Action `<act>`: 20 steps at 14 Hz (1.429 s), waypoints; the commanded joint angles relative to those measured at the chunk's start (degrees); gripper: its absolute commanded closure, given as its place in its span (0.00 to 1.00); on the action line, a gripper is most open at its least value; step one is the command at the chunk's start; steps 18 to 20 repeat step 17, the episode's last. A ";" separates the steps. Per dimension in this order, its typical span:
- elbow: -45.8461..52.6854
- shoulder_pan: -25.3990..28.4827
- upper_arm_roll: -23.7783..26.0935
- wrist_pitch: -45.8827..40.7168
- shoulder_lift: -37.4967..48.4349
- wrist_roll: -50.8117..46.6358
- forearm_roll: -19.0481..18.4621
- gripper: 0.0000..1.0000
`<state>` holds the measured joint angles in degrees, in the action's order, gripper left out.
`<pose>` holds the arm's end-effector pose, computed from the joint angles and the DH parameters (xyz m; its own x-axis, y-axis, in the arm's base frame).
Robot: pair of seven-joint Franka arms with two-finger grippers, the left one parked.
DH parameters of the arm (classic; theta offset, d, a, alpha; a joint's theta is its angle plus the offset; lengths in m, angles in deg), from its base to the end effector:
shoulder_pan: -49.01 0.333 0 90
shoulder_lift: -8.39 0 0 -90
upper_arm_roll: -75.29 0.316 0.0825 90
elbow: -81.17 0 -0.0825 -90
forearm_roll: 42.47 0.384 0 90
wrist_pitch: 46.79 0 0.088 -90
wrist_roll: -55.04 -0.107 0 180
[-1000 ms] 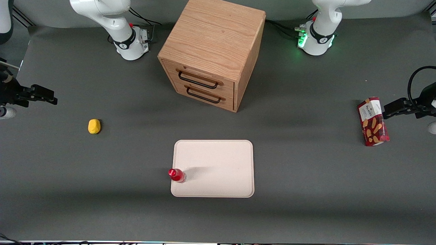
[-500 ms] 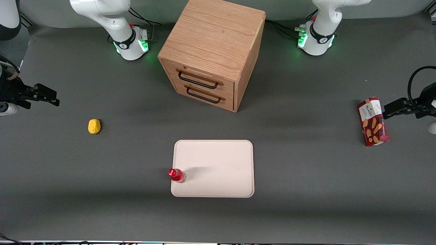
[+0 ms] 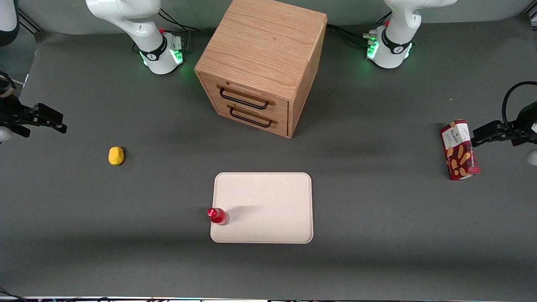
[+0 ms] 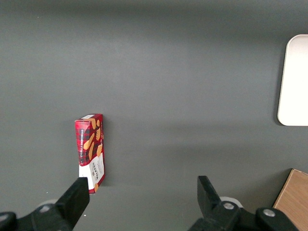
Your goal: Place coke bottle on tray
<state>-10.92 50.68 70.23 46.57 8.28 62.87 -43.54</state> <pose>0.5590 -0.0350 0.6114 0.9968 0.0785 0.0175 0.0781 -0.9967 0.0214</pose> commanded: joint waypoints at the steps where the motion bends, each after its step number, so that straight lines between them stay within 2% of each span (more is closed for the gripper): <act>1: 0.86 -0.44 0.05 0.24 -0.33 0.61 0.80 0.00; 20: 1.03 -0.53 -0.12 0.24 -0.25 -1.77 0.71 0.00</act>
